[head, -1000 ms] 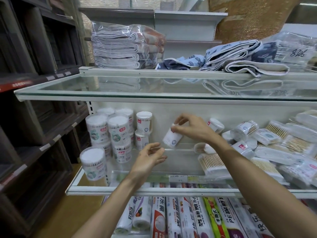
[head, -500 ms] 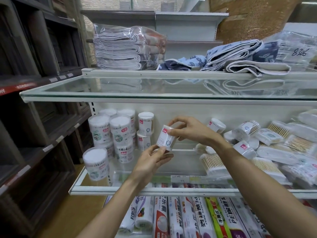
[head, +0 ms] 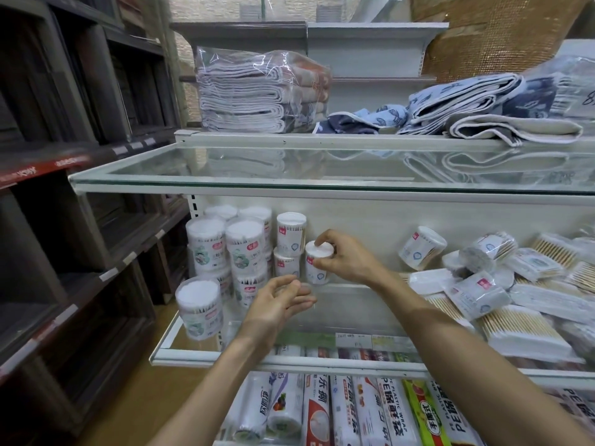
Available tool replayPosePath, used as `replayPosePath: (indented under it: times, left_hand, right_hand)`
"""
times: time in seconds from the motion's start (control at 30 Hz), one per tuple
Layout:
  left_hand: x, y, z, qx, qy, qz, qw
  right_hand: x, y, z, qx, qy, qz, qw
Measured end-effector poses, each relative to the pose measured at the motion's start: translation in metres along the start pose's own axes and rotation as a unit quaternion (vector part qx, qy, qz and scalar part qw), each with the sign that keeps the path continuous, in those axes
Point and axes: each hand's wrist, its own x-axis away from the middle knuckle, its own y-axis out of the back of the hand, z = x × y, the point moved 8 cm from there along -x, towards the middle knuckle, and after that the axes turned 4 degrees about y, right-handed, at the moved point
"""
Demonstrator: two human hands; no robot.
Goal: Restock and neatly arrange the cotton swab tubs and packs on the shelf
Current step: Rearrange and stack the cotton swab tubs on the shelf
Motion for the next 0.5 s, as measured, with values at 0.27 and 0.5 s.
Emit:
replayPosePath:
  times: [0.27, 0.5]
  left_hand:
    - [-0.0002, 0.0025, 0.0003, -0.006, -0.001, 0.002, 1.000]
    - [-0.0017, -0.0030, 0.0020, -0.019, -0.007, 0.015, 1.000]
  right_hand:
    - [-0.0028, -0.0082, 0.0012, 0.024, 0.004, 0.014, 1.000]
    - [0.0025, -0.0045, 0.0061, 0.035, 0.007, 0.024, 0.999]
